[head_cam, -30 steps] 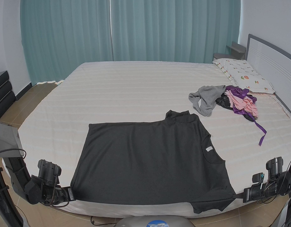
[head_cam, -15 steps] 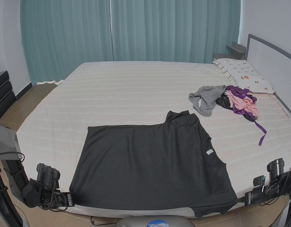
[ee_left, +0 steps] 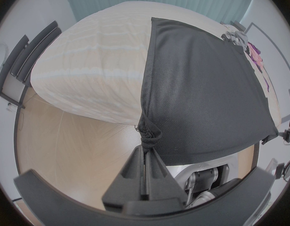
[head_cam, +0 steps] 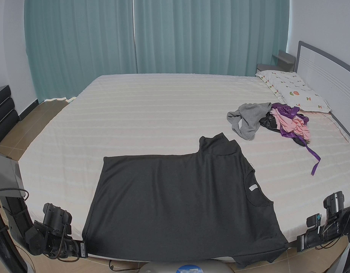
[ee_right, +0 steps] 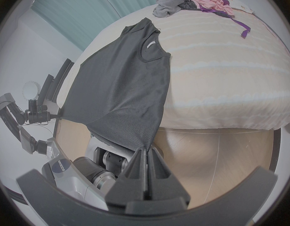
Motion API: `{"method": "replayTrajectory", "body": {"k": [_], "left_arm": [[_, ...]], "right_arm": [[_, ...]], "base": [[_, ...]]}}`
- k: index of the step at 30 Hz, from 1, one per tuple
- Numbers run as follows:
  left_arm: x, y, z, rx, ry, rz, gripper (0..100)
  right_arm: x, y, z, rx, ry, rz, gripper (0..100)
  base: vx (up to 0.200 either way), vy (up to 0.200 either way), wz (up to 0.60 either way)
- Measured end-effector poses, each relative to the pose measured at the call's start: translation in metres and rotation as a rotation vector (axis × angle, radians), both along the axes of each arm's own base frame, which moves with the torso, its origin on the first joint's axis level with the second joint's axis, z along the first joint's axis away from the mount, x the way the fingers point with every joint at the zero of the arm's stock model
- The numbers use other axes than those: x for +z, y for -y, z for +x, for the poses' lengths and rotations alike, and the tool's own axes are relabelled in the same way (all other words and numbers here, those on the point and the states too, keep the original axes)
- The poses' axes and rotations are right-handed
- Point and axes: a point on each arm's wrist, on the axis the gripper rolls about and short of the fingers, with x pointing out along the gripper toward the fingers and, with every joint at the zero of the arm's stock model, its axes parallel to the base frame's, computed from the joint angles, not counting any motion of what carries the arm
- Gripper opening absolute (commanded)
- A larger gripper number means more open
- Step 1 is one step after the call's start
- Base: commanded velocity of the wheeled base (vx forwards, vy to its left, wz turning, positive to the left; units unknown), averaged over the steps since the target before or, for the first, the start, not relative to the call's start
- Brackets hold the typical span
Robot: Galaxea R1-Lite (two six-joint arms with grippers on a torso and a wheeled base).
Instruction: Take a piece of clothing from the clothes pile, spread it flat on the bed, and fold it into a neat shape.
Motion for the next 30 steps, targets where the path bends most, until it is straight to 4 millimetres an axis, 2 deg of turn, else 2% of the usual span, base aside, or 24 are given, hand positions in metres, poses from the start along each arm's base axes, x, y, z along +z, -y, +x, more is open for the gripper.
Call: {"method": "replayTrajectory", "body": {"k": [20,25,30], "left_arm": [[0.008,-0.003,-0.013,-0.064,-0.034,0.056,0],[0.016,-0.002,-0.003,-0.017,0.039,0.033,0],[0.027,0.000,0.017,0.083,0.143,-0.027,0]], "right_arm": [[0.017,-0.003,-0.017,0.030,0.015,-0.060,0],[0.027,-0.002,-0.009,0.024,0.090,-0.062,0],[0.038,0.000,0.007,-0.001,0.162,-0.040,0]], "base": [[0.000,0.000,0.00],[0.000,0.000,0.00],[0.000,0.000,0.00]]}}
